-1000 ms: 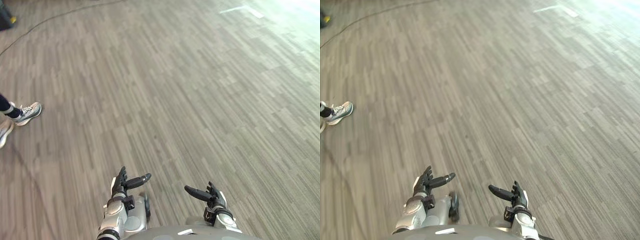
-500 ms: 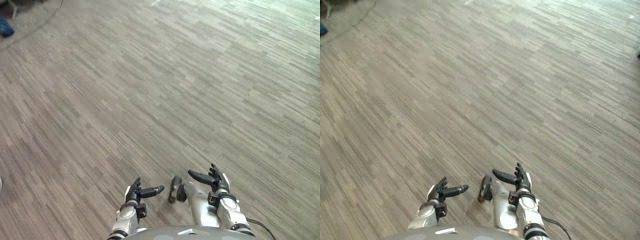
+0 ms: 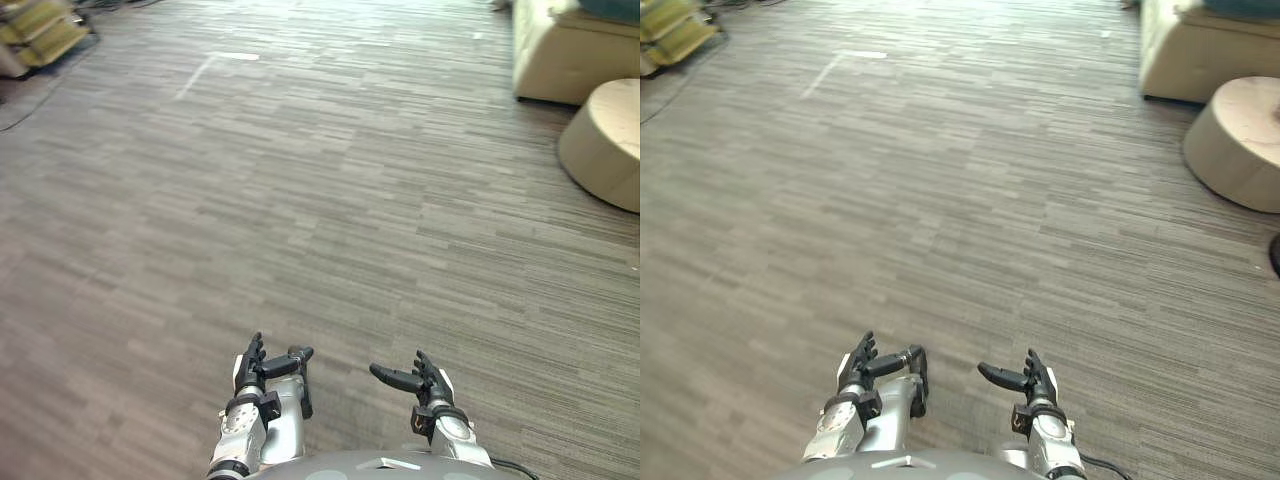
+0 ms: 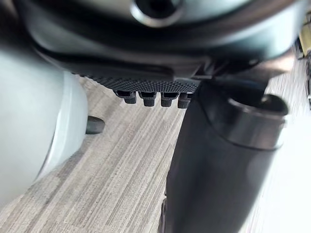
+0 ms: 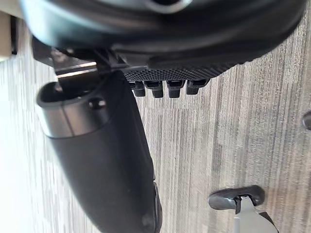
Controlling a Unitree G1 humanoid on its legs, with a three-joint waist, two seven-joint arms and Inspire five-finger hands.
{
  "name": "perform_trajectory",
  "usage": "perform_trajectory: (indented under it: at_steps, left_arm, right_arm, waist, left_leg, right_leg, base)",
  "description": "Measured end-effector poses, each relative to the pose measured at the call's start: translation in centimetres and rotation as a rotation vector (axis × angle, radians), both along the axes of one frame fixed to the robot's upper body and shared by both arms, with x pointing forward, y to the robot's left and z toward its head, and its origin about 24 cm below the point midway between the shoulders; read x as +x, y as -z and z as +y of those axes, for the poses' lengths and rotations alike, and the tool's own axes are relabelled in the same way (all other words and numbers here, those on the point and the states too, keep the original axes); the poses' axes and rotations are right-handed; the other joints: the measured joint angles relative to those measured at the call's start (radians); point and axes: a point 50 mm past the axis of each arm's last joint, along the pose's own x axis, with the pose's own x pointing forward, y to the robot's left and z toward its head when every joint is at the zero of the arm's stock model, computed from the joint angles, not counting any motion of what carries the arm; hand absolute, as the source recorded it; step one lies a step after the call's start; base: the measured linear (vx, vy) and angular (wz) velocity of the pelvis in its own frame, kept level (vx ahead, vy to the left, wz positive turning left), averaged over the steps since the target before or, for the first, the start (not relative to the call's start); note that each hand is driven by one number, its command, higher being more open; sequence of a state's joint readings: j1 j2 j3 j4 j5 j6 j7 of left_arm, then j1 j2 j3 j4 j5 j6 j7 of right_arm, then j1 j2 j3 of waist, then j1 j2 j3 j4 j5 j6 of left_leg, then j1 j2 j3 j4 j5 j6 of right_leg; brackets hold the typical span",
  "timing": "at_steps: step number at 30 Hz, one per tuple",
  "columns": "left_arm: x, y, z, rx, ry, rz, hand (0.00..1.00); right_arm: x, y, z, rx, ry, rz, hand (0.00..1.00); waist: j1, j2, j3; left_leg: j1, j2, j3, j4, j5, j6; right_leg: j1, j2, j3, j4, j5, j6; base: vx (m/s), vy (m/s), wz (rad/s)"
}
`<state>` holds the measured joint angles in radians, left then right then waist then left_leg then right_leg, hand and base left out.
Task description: Pick up cushions and gather them together orderly.
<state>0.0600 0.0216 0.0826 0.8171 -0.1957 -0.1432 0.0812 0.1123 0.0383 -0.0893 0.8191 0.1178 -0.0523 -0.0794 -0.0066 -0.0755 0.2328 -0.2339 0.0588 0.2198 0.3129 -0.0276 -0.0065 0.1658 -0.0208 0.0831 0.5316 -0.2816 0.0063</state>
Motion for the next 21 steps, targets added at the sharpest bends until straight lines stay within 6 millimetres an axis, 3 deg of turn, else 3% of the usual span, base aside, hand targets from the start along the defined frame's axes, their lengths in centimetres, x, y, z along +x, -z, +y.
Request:
perform_trajectory:
  at_steps: [1,2,3,4,6,7,8,9,10,11,12,13,14,16,17,18,20,21]
  left_arm:
    - [-0.1,0.1,0.2,0.005,0.002,0.007,1.0]
    - [-0.5,0.5,0.4,0.016,0.012,0.037,1.0]
    - [-0.9,0.8,0.2,0.02,0.028,0.069,1.0]
    - [-1.2,1.1,-0.1,0.018,0.034,0.089,1.0]
    - [-1.4,1.2,-0.3,0.019,0.041,0.098,1.0]
    - [-1.6,1.4,-0.4,0.023,0.054,0.112,1.0]
    - [-1.7,1.4,-0.4,0.023,0.055,0.117,1.0]
    - [-1.9,1.5,-0.4,0.021,0.055,0.125,1.0]
    - [-2.3,1.7,-0.5,0.019,0.057,0.138,1.0]
    - [-2.9,2.0,-0.4,0.025,0.063,0.161,1.0]
    - [-2.7,2.0,-0.8,0.016,0.067,0.162,1.0]
    - [-2.2,1.9,-1.1,0.006,0.074,0.149,1.0]
    - [-2.1,1.8,-1.7,-0.013,0.08,0.141,1.0]
    - [-2.4,2.0,-2.3,-0.034,0.067,0.147,1.0]
    - [-2.1,1.8,-2.5,-0.045,0.062,0.135,1.0]
    - [-1.8,1.6,-2.7,-0.06,0.043,0.113,1.0]
    - [-1.5,1.2,-2.4,-0.071,-0.004,0.081,1.0]
    - [-1.3,1.0,-2.2,-0.07,-0.013,0.068,1.0]
  right_arm:
    - [-0.1,0.1,0.0,0.0,-0.001,0.005,1.0]
    - [-0.3,0.2,-0.3,-0.007,-0.007,0.015,1.0]
    - [-0.2,0.1,-0.7,-0.019,-0.016,0.008,1.0]
    - [0.1,-0.2,-1.2,-0.038,-0.032,-0.007,1.0]
    - [1.0,-0.7,-1.9,-0.072,-0.066,-0.042,1.0]
    - [1.7,-1.0,-2.2,-0.087,-0.08,-0.065,1.0]
    - [1.9,-1.1,-2.2,-0.089,-0.083,-0.07,1.0]
    - [2.1,-1.2,-2.2,-0.088,-0.08,-0.077,1.0]
    - [2.2,-1.3,-2.2,-0.089,-0.079,-0.085,1.0]
    - [2.0,-1.1,-2.0,-0.075,-0.066,-0.078,1.0]
    - [2.3,-1.2,-2.2,-0.082,-0.068,-0.085,1.0]
    - [3.0,-1.4,-2.1,-0.084,-0.07,-0.095,1.0]
    - [3.2,-1.5,-2.0,-0.076,-0.066,-0.101,1.0]
    - [2.9,-1.3,-2.1,-0.078,-0.073,-0.086,1.0]
    - [2.6,-1.2,-2.1,-0.077,-0.071,-0.076,1.0]
    - [2.5,-1.3,-2.2,-0.079,-0.07,-0.077,1.0]
    - [2.3,-1.3,-2.0,-0.075,-0.064,-0.08,1.0]
    - [1.9,-1.2,-1.9,-0.072,-0.059,-0.074,1.0]
  waist:
    - [-0.002,-0.013,0.002]
    - [-0.011,-0.02,0.006]
    - [-0.023,-0.016,0.008]
    - [-0.027,0.004,0.014]
    - [-0.034,0.042,0.015]
    - [-0.048,0.059,0.025]
    - [-0.053,0.062,0.027]
    - [-0.06,0.062,0.027]
    - [-0.068,0.058,0.027]
    - [-0.085,0.05,0.023]
    - [-0.082,0.069,0.028]
    - [-0.07,0.08,0.028]
    - [-0.072,0.082,0.027]
    - [-0.08,0.086,0.026]
    - [-0.08,0.09,0.027]
    - [-0.073,0.1,0.028]
    - [-0.067,0.107,0.031]
    - [-0.064,0.094,0.035]
  left_leg:
    - [0.034,-0.011,0.011,0.001,-0.021,0.002]
    - [0.12,-0.032,0.018,-0.013,-0.08,0.008]
    - [0.199,-0.036,0.019,-0.025,-0.121,0.011]
    - [0.284,-0.028,0.025,-0.063,-0.15,0.007]
    - [0.396,0.006,0.045,-0.141,-0.168,-0.005]
    - [0.449,0.036,0.055,-0.161,-0.166,-0.007]
    - [0.468,0.048,0.06,-0.162,-0.166,-0.007]
    - [0.508,0.067,0.063,-0.171,-0.166,-0.007]
    - [0.548,0.075,0.061,-0.186,-0.168,-0.01]
    - [0.604,0.083,0.045,-0.199,-0.185,-0.037]
    - [0.608,0.098,0.04,-0.2,-0.187,-0.037]
    - [0.605,0.093,0.011,-0.2,-0.189,-0.039]
    - [0.597,0.066,-0.024,-0.179,-0.124,-0.073]
    - [0.571,0.101,-0.033,0.003,-0.084,-0.128]
    - [0.484,0.134,-0.084,0.227,-0.009,-0.184]
    - [0.385,0.174,-0.102,0.452,0.007,-0.218]
    - [0.235,0.243,-0.051,0.749,-0.042,-0.229]
    - [0.185,0.254,-0.015,0.779,-0.066,-0.209]
  right_leg:
    - [-0.044,-0.012,-0.01,0.12,0.035,0.055]
    - [-0.137,-0.056,-0.035,0.377,0.181,0.147]
    - [-0.199,-0.093,-0.084,0.534,0.145,0.084]
    - [-0.265,-0.114,-0.134,0.61,0.1,0.029]
    - [-0.399,-0.113,-0.211,0.586,0.04,0.0]
    - [-0.471,-0.107,-0.272,0.479,0.008,-0.014]
    - [-0.5,-0.1,-0.293,0.405,0.006,-0.015]
    - [-0.545,-0.085,-0.31,0.223,0.022,-0.003]
    - [-0.561,-0.072,-0.305,0.005,0.092,0.016]
    - [-0.514,-0.057,-0.309,-0.159,0.332,-0.094]
    - [-0.513,-0.041,-0.31,-0.146,0.322,-0.082]
    - [-0.523,-0.029,-0.296,-0.106,0.278,-0.091]
    - [-0.526,-0.037,-0.294,-0.017,0.188,-0.103]
    - [-0.469,-0.035,-0.308,0.024,0.096,-0.103]
    - [-0.409,-0.017,-0.312,-0.002,0.064,-0.099]
    - [-0.35,0.012,-0.31,-0.051,0.058,-0.098]
    - [-0.207,0.058,-0.297,-0.169,0.057,-0.1]
    - [-0.141,0.066,-0.288,-0.224,0.057,-0.101]
  base:
    - [0.66,0.185,-0.39]
    - [0.65,0.138,-0.2]
    - [0.78,0.148,-0.24]
    - [0.79,0.123,-0.19]
    - [0.66,0.065,-0.26]
    - [0.67,-0.035,-0.11]
    - [0.67,-0.078,0.08]
    - [0.71,-0.158,0.15]
    - [0.77,-0.211,0.44]
    - [0.79,-0.234,0.36]
    - [0.73,-0.214,0.12]
    - [0.6,-0.205,-0.23]
    - [0.61,-0.226,-0.13]
    - [0.44,-0.201,0.14]
    - [0.42,-0.204,0.08]
    - [0.51,-0.221,-0.08]
    - [0.49,-0.141,-0.24]
    - [0.36,-0.069,-0.21]
